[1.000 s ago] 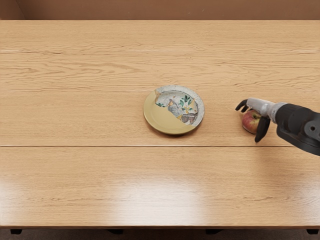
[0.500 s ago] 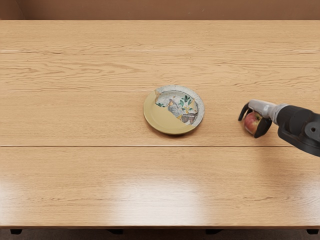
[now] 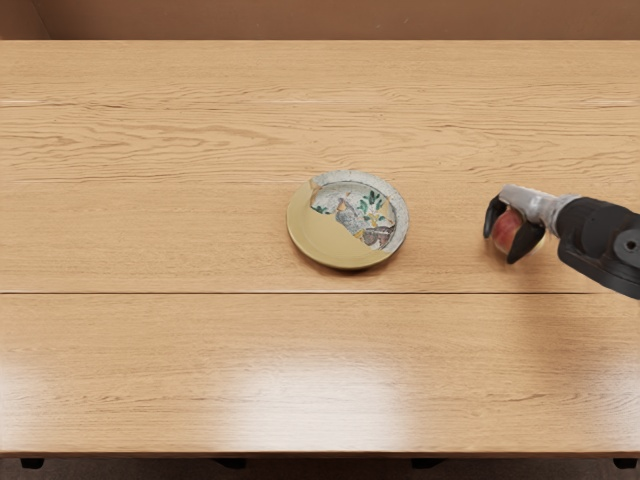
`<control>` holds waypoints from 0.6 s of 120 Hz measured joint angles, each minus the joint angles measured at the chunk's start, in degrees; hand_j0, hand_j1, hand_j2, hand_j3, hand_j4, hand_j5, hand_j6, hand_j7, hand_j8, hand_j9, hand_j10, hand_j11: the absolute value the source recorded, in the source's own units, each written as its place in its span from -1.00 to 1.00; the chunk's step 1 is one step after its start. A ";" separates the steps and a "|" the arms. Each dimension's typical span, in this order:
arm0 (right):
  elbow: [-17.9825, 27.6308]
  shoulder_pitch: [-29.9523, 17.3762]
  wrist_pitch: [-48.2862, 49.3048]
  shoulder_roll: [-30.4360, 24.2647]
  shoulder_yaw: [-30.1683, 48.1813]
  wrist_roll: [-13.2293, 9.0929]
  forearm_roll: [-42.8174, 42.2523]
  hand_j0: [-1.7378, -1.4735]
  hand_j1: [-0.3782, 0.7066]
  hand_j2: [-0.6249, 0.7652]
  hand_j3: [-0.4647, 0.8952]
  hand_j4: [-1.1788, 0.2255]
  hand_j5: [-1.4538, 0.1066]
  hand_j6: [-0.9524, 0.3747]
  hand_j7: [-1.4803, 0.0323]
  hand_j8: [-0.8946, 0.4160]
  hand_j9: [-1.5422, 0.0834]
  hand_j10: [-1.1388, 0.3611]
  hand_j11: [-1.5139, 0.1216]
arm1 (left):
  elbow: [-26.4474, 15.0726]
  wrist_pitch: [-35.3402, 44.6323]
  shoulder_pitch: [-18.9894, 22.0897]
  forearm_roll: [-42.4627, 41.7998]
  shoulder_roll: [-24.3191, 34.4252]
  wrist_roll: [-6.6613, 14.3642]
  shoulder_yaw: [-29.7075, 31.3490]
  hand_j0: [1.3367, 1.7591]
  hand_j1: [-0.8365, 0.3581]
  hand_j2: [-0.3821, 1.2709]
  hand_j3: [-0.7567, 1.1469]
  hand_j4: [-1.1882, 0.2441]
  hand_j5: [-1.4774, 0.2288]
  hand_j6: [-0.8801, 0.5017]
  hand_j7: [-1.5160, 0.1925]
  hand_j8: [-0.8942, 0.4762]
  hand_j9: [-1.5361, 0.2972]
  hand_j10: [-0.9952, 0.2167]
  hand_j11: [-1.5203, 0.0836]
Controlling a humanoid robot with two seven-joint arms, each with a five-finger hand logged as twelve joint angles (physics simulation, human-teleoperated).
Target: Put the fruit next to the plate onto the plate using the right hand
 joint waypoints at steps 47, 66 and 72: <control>-0.48 5.64 0.03 8.72 3.30 0.39 -1.21 -0.28 0.00 -0.04 -0.32 -0.43 -0.56 -0.21 -0.43 0.04 -0.43 0.10 -0.48 | 0.01 0.00 0.00 0.00 0.00 0.00 0.00 0.52 0.98 -0.54 -0.20 0.66 0.73 0.27 0.77 0.30 0.68 0.64 0.90; -5.97 7.52 -1.38 17.41 3.15 0.42 -5.50 -0.28 0.00 -0.01 -0.32 -0.42 -0.57 -0.22 -0.43 0.04 -0.43 0.11 -0.48 | -0.01 0.00 0.00 -0.01 0.00 0.00 0.00 0.52 0.98 -0.54 -0.20 0.66 0.73 0.27 0.77 0.30 0.68 0.64 0.90; -8.31 7.88 -2.18 20.57 3.03 0.42 -6.30 -0.28 0.00 -0.01 -0.32 -0.42 -0.58 -0.22 -0.43 0.04 -0.44 0.12 -0.48 | 0.00 0.00 0.00 -0.01 0.00 0.00 0.00 0.52 0.98 -0.54 -0.20 0.66 0.73 0.27 0.77 0.30 0.68 0.64 0.90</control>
